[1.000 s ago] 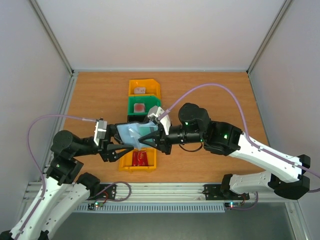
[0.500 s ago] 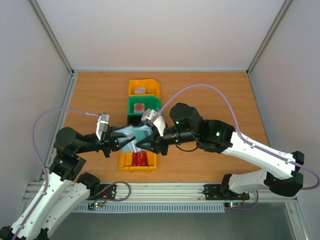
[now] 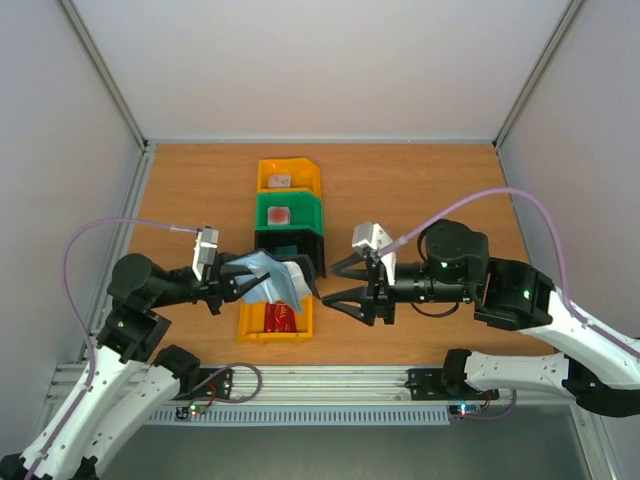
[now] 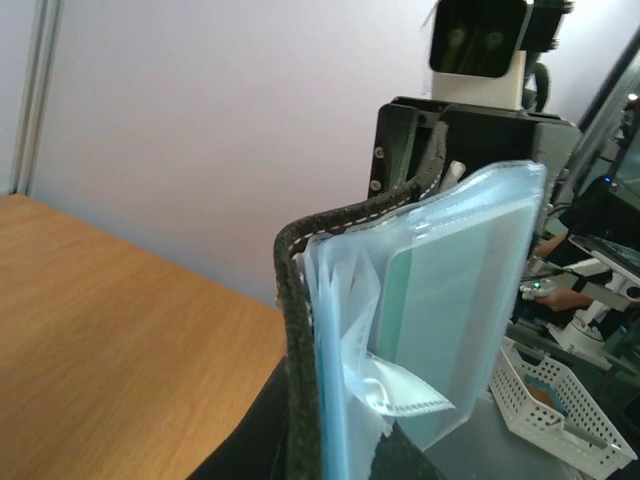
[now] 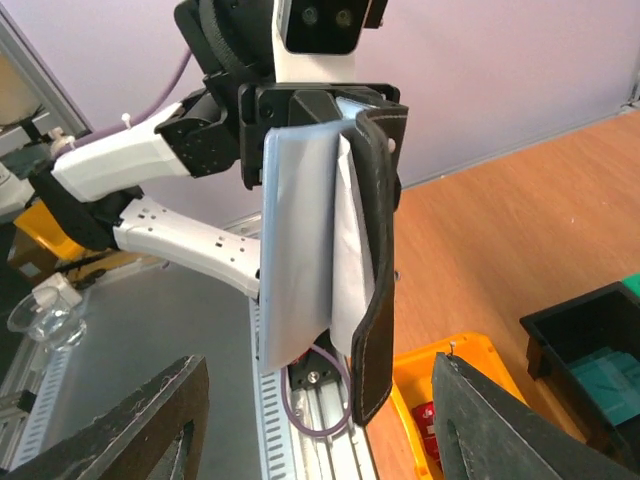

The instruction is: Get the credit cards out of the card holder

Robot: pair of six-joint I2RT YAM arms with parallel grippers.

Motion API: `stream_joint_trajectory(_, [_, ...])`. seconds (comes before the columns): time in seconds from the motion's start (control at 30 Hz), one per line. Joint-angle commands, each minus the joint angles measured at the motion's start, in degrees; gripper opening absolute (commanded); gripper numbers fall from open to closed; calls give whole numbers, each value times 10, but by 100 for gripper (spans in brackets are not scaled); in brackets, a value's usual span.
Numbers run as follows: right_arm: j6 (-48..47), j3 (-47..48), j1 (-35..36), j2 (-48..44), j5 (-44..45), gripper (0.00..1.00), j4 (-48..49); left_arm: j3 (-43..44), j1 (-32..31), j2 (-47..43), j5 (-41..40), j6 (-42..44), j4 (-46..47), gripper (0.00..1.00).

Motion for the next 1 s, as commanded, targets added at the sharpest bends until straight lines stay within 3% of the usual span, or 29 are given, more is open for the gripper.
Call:
stream_joint_trajectory(0.0, [6, 28, 5, 46, 0, 61, -14, 45, 0, 14, -66, 50, -94, 0])
stream_joint_trajectory(0.1, [16, 52, 5, 72, 39, 56, -25, 107, 0, 58, -146, 97, -252, 0])
stream_joint_trajectory(0.17, [18, 54, 5, 78, 72, 52, -19, 124, 0, 72, -144, 135, -291, 0])
stream_joint_trajectory(0.23, [12, 65, 5, 79, 83, 48, -28, 107, 0, 60, -126, 137, -258, 0])
stream_joint_trajectory(0.33, [8, 73, 5, 40, 94, 50, -31, 88, 0, 41, -118, 101, -217, 0])
stream_joint_trajectory(0.47, [27, 31, 5, -5, 40, 49, 29, 79, 0, 36, -141, 80, -219, 0])
stream_joint_trajectory(0.7, [108, 25, 5, 72, -31, 47, 108, 85, 0, 46, -156, 89, -226, 0])
stream_joint_trajectory(0.97, [145, 46, 3, 117, -11, 50, 85, 85, 0, 40, -148, 94, -225, 0])
